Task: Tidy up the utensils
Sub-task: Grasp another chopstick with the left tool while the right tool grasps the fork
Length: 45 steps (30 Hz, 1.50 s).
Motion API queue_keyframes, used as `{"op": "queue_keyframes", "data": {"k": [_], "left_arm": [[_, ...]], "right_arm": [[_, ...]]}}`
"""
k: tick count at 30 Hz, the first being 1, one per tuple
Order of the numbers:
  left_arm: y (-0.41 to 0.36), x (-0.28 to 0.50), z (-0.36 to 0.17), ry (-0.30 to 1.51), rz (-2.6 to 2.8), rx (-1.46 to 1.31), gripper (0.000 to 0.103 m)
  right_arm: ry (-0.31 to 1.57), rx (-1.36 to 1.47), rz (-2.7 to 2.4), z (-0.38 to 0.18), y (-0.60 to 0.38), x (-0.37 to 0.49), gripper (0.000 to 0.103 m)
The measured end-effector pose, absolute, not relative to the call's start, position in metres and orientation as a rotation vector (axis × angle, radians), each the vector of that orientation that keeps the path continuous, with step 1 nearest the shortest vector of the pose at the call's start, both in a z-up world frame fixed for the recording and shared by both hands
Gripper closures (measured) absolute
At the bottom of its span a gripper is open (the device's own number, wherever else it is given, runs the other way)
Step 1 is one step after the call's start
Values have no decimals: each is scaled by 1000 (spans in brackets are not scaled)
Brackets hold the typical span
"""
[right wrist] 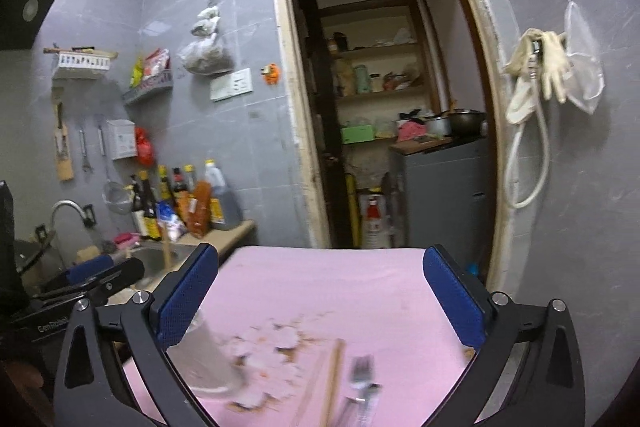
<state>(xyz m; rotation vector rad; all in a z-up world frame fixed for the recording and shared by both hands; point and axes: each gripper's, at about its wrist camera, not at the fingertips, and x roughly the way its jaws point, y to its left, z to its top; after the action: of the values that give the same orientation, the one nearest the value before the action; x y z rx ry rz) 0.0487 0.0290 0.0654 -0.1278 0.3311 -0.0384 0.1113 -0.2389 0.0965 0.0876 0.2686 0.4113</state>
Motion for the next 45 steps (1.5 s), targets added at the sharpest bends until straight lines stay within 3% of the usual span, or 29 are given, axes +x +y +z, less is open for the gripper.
{"op": "queue_keyframes", "data": {"k": [11, 16, 21, 27, 30, 39, 40, 41, 42, 45], "left_arm": [[-33, 73, 17, 493, -108, -58, 27], [-53, 89, -21, 625, -133, -26, 28], [-62, 110, -53, 740, -154, -17, 49], [-67, 135, -83, 876, -190, -24, 70], [-65, 148, -95, 943, -193, -50, 76], [-64, 174, -103, 1025, -195, -72, 78], [-63, 177, -102, 1028, -187, -72, 81], [-64, 178, -103, 1029, -170, -65, 94], [-64, 178, -102, 1034, -154, -56, 100], [-57, 175, -102, 1041, -145, -82, 100]], "right_arm": [[463, 42, 328, 48, -293, 138, 1], [598, 40, 331, 14, -301, 152, 26], [720, 52, 360, -20, -300, 163, 45], [798, 39, 414, -42, -286, 174, 52], [818, 31, 444, -44, -279, 182, 52], [872, -11, 506, -49, -260, 199, 61], [880, -18, 515, -50, -258, 200, 62], [884, -29, 523, -50, -255, 201, 62], [889, -40, 529, -50, -252, 202, 62], [913, -77, 538, -53, -242, 205, 62]]}}
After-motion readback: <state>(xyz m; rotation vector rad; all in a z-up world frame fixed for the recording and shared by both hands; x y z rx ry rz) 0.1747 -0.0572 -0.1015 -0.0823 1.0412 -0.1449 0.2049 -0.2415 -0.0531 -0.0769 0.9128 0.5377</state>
